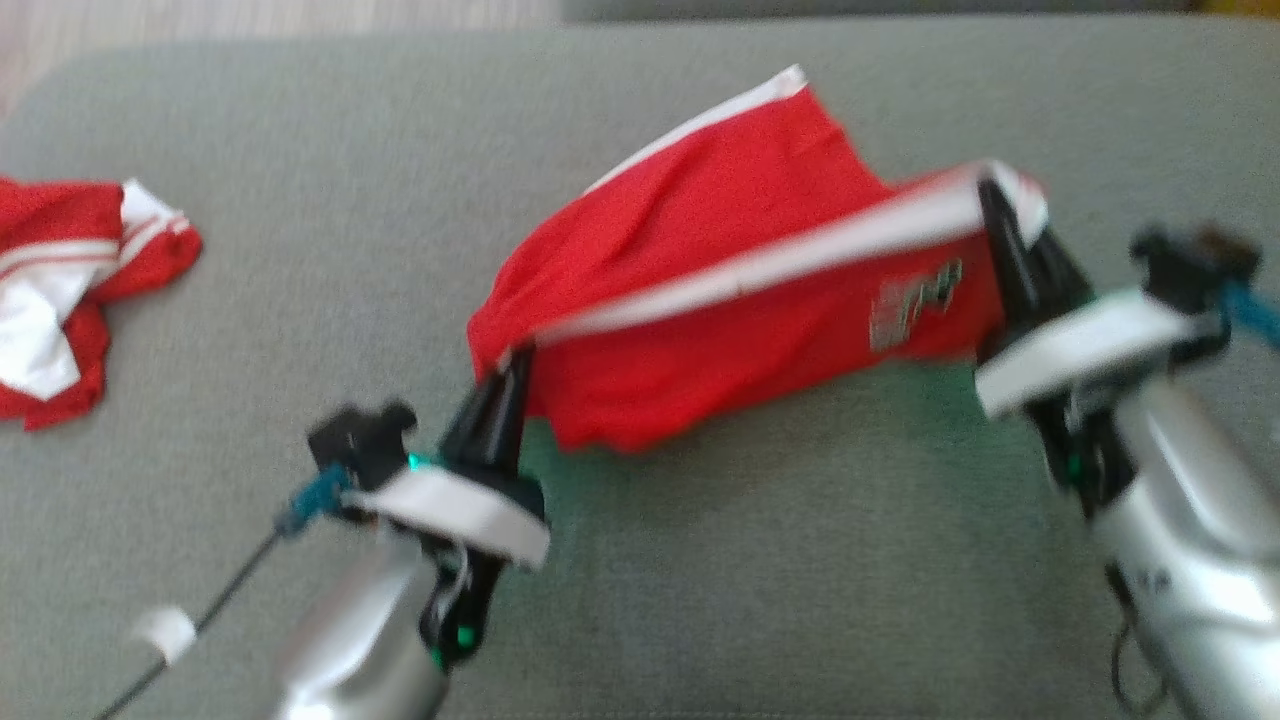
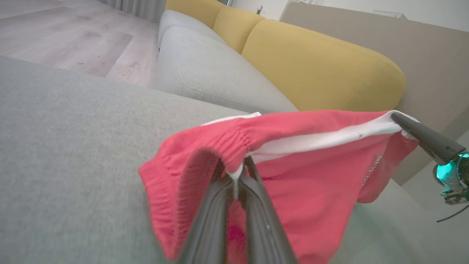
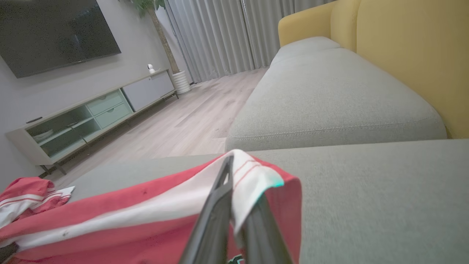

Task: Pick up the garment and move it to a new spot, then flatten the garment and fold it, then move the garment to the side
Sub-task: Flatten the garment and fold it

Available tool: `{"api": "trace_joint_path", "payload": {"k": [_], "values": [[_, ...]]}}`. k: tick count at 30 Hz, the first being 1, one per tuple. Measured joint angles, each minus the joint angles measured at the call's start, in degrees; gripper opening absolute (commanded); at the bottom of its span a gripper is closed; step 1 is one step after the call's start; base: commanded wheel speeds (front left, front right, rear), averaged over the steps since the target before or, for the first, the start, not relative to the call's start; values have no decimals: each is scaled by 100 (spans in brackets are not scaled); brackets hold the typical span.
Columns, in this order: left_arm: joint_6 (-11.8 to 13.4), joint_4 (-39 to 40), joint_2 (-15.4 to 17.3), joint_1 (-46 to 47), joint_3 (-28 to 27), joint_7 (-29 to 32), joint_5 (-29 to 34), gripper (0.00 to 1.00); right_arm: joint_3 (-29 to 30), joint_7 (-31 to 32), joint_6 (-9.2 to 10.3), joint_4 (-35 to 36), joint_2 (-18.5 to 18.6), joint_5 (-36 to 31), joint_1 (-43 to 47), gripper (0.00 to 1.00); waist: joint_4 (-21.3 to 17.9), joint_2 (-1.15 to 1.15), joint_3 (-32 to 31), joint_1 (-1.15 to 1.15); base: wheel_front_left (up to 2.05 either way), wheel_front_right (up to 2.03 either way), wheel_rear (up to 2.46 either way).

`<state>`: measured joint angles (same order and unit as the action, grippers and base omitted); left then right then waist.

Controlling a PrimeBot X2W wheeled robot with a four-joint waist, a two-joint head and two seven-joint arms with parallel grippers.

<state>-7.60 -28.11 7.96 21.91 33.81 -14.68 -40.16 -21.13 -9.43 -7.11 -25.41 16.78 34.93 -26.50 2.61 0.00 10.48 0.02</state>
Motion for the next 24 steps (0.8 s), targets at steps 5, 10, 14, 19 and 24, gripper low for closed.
{"api": "trace_joint_path", "payload": {"k": [5, 10, 14, 19, 24], "values": [[1, -232, -146, 649, -21, -1, -154, 0, -121, 216, 0, -669, -118, -199, -1115, 0, 224, 0, 465, 1, 0, 0, 0], [1, -435, -266, 1031, -46, -1, -361, 0, -311, 347, 0, -1372, -238, -332, -1919, 0, 477, 0, 813, 0, 0, 0, 0], [1, -499, -345, 1283, -80, -1, -450, 0, -374, 338, 0, -1909, -357, -383, -2407, 0, 639, 0, 1014, -1, 0, 0, 0], [1, -644, -437, 1555, -53, -1, -491, 0, -368, 174, 0, -2613, -359, -559, -2886, 0, 764, 0, 1203, -2, 0, 0, 0], [1, -730, -523, 1890, -19, -1, -490, 0, -378, 33, 0, -3195, -393, -783, -3377, 0, 830, 0, 1358, -2, 0, 0, 0]]}}
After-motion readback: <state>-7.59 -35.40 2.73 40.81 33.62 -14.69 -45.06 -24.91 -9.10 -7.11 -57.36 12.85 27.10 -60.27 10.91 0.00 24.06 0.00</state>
